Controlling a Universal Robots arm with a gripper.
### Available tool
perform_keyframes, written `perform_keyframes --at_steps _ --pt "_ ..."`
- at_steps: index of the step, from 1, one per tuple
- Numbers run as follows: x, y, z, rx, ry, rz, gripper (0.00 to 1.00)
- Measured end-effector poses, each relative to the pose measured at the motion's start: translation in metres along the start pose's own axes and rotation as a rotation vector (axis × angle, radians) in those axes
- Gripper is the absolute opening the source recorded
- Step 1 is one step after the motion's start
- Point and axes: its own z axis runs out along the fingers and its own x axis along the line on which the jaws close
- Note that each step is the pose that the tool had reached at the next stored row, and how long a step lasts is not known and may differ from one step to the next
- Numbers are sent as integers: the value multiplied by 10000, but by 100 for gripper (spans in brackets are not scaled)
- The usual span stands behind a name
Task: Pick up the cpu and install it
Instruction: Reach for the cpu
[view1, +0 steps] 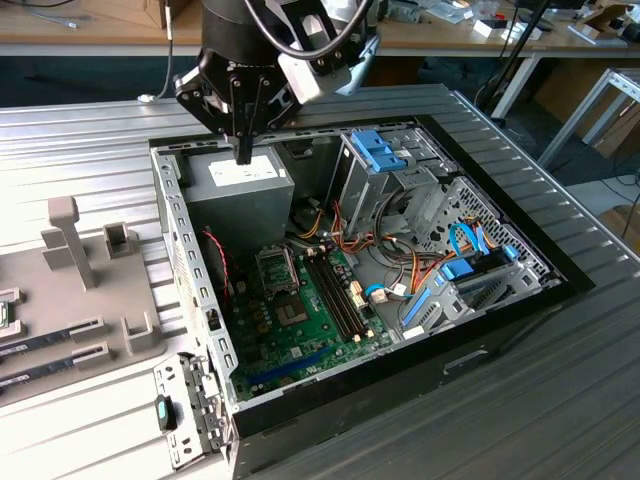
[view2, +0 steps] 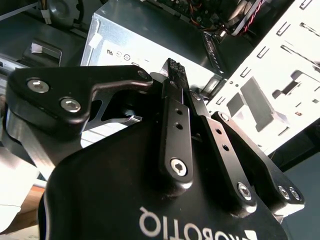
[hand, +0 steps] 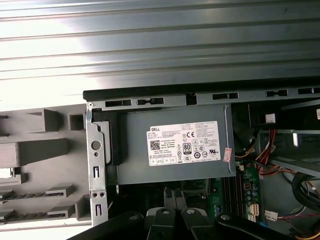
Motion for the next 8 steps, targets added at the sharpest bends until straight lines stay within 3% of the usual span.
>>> perform_keyframes --at_steps 8 --pt "27 -2 1 0 0 0 11"
